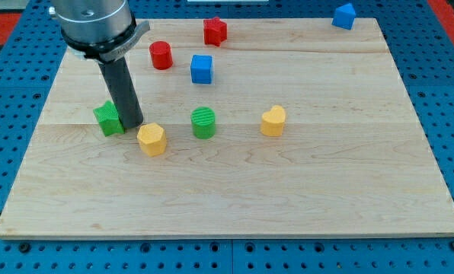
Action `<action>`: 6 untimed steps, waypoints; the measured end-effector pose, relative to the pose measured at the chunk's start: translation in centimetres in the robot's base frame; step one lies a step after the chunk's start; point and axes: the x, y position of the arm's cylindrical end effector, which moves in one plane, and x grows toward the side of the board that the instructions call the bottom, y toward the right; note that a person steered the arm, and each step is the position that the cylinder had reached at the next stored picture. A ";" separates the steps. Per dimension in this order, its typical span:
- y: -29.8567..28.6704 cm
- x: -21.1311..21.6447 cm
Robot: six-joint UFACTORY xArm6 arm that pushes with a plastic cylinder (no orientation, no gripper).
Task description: Push the green star to the left and down a bit
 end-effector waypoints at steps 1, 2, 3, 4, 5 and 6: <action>-3.2 -1.5; -9.4 -0.8; -11.7 0.1; -12.9 -0.5; -15.4 -2.2; -15.9 -1.3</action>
